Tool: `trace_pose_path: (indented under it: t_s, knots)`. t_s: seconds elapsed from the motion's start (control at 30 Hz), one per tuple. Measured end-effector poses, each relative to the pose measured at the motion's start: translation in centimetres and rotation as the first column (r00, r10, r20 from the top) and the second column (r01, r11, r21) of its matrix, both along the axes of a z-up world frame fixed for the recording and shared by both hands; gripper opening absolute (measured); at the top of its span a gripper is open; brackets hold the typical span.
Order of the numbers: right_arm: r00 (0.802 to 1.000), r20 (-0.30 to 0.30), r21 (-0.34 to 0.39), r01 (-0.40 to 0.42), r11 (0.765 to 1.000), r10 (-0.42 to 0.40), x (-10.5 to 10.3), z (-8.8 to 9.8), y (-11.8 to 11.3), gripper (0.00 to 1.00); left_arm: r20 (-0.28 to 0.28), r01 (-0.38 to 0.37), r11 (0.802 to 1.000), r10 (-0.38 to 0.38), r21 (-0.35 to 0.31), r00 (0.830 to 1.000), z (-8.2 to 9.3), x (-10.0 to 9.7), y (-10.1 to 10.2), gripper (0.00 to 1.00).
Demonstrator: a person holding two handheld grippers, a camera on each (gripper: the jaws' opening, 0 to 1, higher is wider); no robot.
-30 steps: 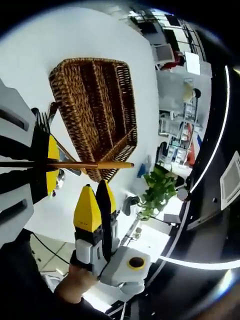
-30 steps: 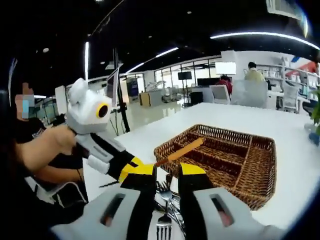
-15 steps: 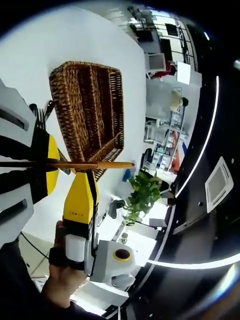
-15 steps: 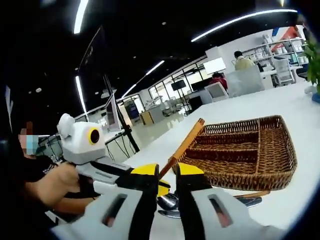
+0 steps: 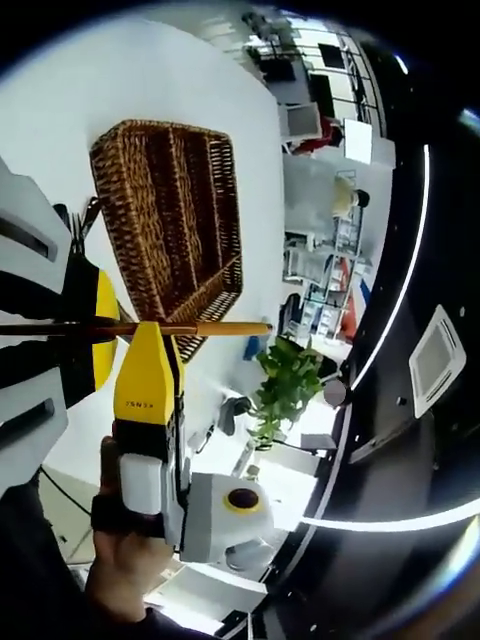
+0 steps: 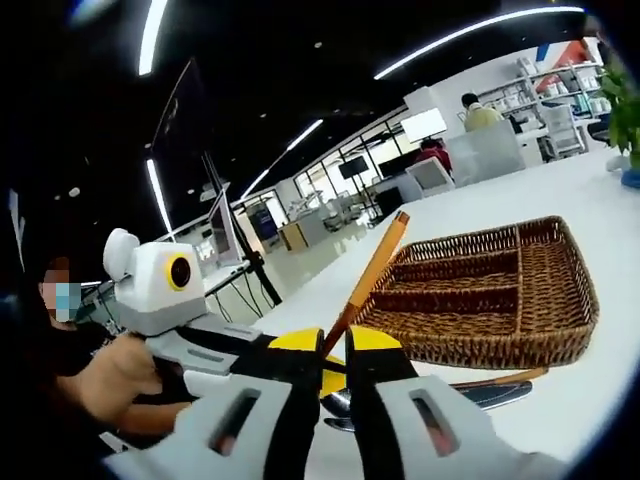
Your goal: Arrange the knives, forks, and spoons in their matching storage slots by inserting each utensil handle-first until every utensil is classified and aligned in the correct compartment
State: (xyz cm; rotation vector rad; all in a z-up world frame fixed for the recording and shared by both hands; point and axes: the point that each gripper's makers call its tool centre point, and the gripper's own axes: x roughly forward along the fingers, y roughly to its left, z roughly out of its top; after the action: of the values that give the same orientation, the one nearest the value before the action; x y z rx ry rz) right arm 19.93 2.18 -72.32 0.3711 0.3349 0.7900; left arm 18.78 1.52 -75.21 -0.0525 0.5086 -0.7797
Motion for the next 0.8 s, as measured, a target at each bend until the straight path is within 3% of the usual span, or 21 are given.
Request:
trace_pose_path:
  t_s: [0.37, 0.6, 0.7, 0.8]
  knots:
    - [0.999, -0.043, 0.099, -0.003, 0.995, 0.007, -0.5, 1.1, 0.4, 0.03, 0.029, 0.052, 0.999, -0.053, 0.011, 0.998, 0.7, -0.7, -0.9, 0.07]
    - [0.998, -0.054, 0.107, -0.009, 0.994, 0.014, -0.6, 1.0, 0.4, 0.02, 0.070, 0.096, 0.993, -0.101, 0.064, 0.992, 0.5, -1.0, -0.9, 0.09]
    - [0.999, -0.042, 0.100, -0.003, 0.995, 0.007, -0.5, 1.3, 0.3, 0.02, 0.127, 0.127, 0.987, -0.140, 0.102, 0.982, 0.7, -1.0, -1.1, 0.11]
    - [0.999, -0.033, 0.095, 0.008, 0.995, -0.005, -0.2, 1.5, 0.0, 0.02, 0.131, 0.134, 0.987, -0.144, 0.084, 0.981, 0.8, -1.1, -1.3, 0.18]
